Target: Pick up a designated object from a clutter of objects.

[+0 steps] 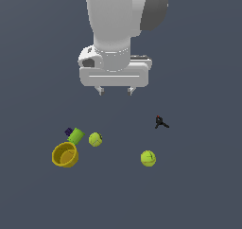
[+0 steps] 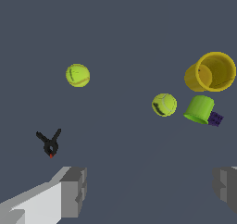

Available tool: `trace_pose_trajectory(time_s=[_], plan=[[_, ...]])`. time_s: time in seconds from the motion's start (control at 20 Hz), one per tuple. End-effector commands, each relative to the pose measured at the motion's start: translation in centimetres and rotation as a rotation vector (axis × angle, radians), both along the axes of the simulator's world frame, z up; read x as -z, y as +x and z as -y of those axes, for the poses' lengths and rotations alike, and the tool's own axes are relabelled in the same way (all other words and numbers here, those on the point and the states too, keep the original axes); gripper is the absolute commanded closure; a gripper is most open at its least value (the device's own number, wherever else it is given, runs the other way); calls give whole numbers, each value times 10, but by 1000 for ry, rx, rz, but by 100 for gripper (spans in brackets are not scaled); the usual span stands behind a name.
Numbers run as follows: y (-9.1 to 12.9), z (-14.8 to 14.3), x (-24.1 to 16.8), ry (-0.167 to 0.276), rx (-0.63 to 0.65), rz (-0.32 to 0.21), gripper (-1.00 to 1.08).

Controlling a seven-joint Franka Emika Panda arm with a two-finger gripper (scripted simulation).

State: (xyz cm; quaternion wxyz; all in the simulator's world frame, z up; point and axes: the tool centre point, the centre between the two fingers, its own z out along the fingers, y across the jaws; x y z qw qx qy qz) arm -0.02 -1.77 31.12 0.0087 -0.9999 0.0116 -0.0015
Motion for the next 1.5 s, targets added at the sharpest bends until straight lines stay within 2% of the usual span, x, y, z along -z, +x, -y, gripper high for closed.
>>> trace_pose_trajectory(time_s=[0.0,0.45,0.8,1.1,1.45], plan=[[0,0,0,0,0,0,-92],[-4,5,13,-26,-48,-33,-92],[0,3,16,-26,-54,-32,-92],[16,-6,28,-31,-83,-30,-92],[49,-29,58,-36,-147,-24,-92]])
